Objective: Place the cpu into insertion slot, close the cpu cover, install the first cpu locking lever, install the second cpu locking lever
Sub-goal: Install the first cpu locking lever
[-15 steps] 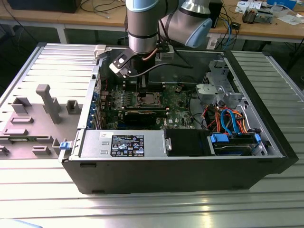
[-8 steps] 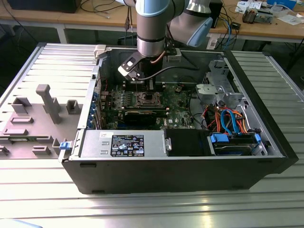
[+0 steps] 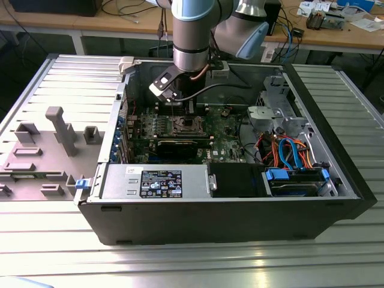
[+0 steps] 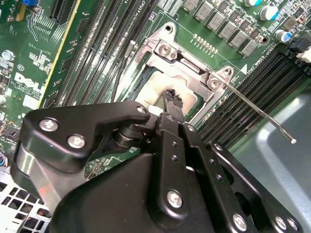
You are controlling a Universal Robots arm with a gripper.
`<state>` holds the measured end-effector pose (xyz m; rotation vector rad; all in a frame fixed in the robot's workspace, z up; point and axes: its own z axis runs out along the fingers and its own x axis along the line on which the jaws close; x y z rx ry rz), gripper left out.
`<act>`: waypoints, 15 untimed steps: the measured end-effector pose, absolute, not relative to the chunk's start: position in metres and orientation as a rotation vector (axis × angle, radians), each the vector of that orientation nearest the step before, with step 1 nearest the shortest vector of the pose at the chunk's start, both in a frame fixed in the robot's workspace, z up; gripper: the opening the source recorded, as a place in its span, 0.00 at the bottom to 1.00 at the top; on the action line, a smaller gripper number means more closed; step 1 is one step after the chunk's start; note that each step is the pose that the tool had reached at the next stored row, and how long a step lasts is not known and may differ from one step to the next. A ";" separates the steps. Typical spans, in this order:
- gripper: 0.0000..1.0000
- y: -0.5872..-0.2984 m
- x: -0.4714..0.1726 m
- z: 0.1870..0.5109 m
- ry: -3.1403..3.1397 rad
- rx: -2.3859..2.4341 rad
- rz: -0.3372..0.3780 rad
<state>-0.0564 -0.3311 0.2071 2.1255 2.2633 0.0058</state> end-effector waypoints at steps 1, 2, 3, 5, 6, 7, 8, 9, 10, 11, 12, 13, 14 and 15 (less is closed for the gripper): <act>0.11 -0.331 -0.056 0.207 2.263 2.125 0.006; 0.11 -0.331 -0.056 0.207 2.263 2.125 0.006; 0.11 -0.331 -0.056 0.207 2.263 2.126 0.006; 0.11 -0.331 -0.056 0.208 2.263 2.125 0.006; 0.11 -0.331 -0.056 0.210 2.263 2.126 0.006; 0.11 -0.331 -0.056 0.211 2.263 2.126 0.006; 0.11 -0.331 -0.056 0.213 2.263 2.126 0.006; 0.11 -0.331 -0.056 0.214 2.263 2.126 0.006; 0.11 -0.331 -0.056 0.217 2.263 2.126 0.006; 0.11 -0.331 -0.056 0.219 2.263 2.126 0.006; 0.11 -0.331 -0.056 0.220 2.263 2.126 0.006; 0.11 -0.331 -0.056 0.221 2.263 2.126 0.006; 0.11 -0.331 -0.056 0.223 2.263 2.126 0.006; 0.11 -0.331 -0.056 0.224 2.263 2.126 0.006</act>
